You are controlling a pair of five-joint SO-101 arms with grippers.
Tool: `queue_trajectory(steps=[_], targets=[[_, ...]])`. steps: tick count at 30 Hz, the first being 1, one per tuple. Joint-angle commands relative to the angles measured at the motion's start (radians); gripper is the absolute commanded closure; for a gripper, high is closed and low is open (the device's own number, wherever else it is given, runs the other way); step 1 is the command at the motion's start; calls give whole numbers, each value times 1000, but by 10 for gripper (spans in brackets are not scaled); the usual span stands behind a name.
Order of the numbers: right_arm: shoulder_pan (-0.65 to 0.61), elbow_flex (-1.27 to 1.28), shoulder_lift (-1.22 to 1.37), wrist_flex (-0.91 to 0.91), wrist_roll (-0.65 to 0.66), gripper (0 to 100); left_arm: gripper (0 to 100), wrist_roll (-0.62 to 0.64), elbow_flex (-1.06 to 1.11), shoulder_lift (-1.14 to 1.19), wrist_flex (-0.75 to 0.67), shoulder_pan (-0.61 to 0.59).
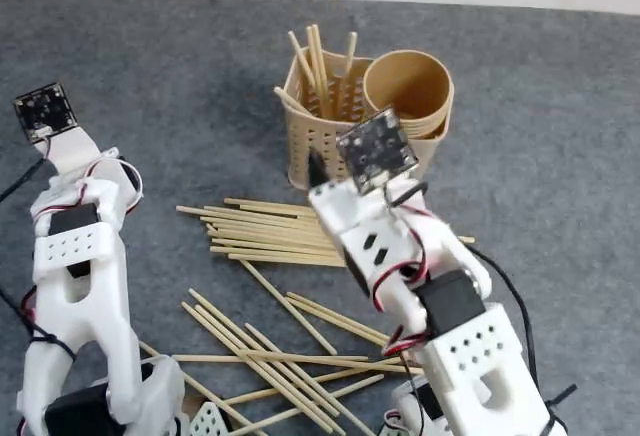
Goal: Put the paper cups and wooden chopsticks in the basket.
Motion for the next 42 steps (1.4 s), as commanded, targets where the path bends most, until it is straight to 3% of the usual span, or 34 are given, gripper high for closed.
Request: queue_trajectory(steps=[1, 10, 16, 21, 35, 42], targets=[[-58, -54, -35, 122, -6, 872, 992, 6, -5, -28, -18, -13], [-177, 16, -33, 266, -3, 872, 992, 5, -5, -28, -18, -13], [-265, 148, -33, 254, -6, 872, 992, 5, -7, -28, -18, -13], [-332, 248, -13, 107, -8, 872, 992, 6, -7, -28, -18, -13], [-351, 162, 564, -133, -8, 872, 992, 5, -7, -28, -18, -13], [-349, 81, 739, -150, -8, 872, 992, 5, -7, -28, -18, -13]])
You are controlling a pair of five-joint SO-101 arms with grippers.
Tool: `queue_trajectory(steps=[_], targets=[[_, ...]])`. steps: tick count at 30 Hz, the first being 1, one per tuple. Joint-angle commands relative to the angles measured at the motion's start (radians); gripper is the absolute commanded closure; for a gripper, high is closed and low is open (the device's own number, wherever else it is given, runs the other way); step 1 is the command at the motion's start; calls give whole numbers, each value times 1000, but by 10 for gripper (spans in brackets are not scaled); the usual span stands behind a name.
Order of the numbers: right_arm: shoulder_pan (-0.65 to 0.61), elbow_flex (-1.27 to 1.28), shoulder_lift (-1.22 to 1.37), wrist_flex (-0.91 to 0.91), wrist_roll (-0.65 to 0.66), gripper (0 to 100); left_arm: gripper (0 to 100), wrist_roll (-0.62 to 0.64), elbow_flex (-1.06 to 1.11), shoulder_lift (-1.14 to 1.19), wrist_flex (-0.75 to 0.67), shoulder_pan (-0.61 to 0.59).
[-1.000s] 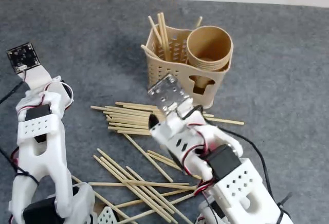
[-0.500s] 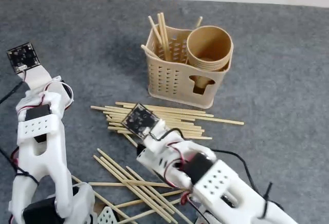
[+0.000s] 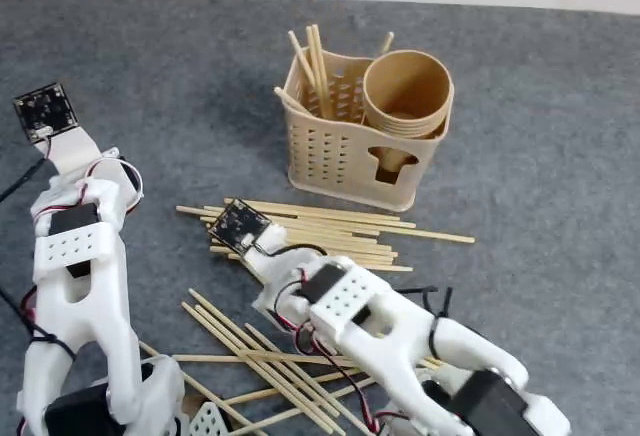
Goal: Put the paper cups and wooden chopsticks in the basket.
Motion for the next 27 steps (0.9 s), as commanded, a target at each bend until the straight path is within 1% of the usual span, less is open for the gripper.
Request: queue_trajectory(steps=[1, 5, 9, 11, 13, 17, 27], targets=[[-7, -79, 53, -19, -8, 872, 992, 5, -7, -28, -18, -13], [-4, -104, 134, -16, -3, 884, 992, 5, -7, -28, -18, -13], [33, -147, 171, -15, 0, 998, 992, 5, -7, -28, -18, -13], [56, -151, 166, -12, 0, 991, 992, 5, -7, -28, -18, -13], [74, -157, 150, 28, 9, 993, 992, 5, -7, -28, -18, -13], [99, -157, 85, 134, 98, 993, 992, 5, -7, -28, -18, -13], [102, -148, -134, 239, 104, 993, 992, 5, -7, -28, -18, -13]])
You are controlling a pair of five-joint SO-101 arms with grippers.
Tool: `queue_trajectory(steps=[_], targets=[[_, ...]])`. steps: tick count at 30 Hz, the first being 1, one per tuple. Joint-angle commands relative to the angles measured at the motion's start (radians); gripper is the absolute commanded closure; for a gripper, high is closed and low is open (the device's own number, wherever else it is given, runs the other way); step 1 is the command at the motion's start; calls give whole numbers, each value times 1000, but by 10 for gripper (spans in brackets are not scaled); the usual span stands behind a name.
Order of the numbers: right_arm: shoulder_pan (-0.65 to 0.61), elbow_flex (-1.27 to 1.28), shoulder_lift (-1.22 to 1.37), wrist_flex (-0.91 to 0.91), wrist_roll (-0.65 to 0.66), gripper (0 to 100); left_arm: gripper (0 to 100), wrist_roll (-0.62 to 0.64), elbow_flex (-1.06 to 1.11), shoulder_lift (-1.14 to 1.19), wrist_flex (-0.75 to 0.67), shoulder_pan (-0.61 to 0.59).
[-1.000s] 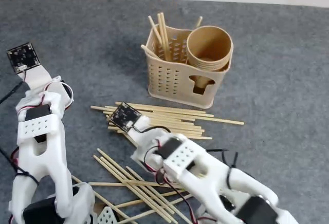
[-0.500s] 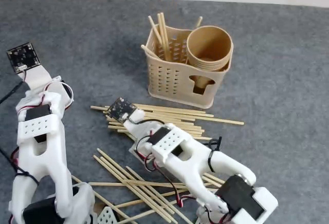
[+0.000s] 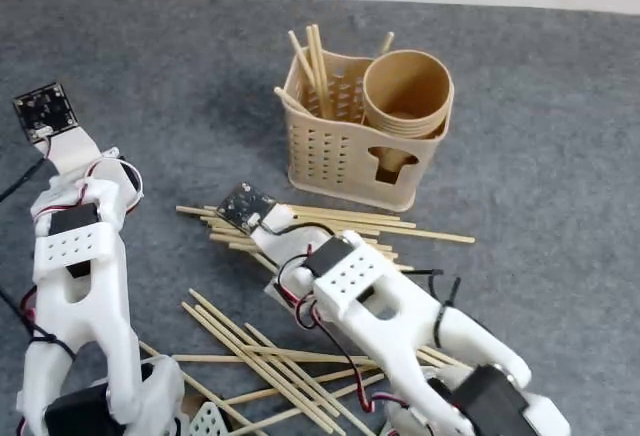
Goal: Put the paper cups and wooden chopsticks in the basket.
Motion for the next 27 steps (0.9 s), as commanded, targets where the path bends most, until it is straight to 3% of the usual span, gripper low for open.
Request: queue_trajectory(steps=[1, 9, 18, 27], targets=[[16, -28, -110, 39, 12, 993, 992, 5, -7, -28, -18, -13], [104, -10, -266, 104, 14, 993, 992, 5, -7, -28, -18, -13], [107, 67, -449, 94, 8, 993, 992, 5, -7, -28, -18, -13], [111, 183, -613, -36, -32, 993, 992, 5, -7, -28, -18, -13]])
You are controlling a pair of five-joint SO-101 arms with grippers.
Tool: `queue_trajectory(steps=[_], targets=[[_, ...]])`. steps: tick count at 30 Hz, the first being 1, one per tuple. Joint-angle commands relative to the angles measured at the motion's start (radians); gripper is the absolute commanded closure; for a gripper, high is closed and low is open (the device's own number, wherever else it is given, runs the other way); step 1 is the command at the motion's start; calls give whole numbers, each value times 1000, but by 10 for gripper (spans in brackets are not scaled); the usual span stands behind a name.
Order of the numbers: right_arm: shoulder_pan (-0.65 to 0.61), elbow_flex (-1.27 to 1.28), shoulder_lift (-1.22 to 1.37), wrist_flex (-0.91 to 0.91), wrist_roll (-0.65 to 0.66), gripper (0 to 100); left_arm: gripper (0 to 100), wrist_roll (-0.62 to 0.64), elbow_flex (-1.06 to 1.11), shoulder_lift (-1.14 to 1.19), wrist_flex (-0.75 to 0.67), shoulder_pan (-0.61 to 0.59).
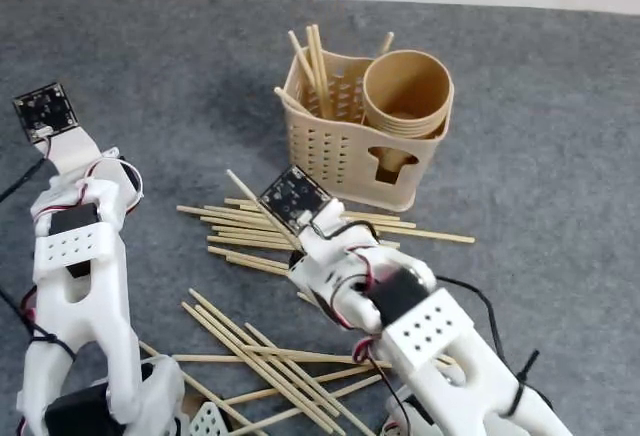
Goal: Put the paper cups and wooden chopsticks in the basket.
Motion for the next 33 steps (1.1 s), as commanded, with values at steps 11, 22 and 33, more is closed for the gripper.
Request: queue_trajectory(steps=[11, 22, 33], targets=[[13, 31, -292, -54, -184, 993, 992, 3, -7, -28, -18, -13], [15, 31, -398, -166, -198, 993, 992, 3, -5, -28, -18, -13], [16, 31, -397, -567, -195, 993, 992, 3, -5, -28, -18, -15]])
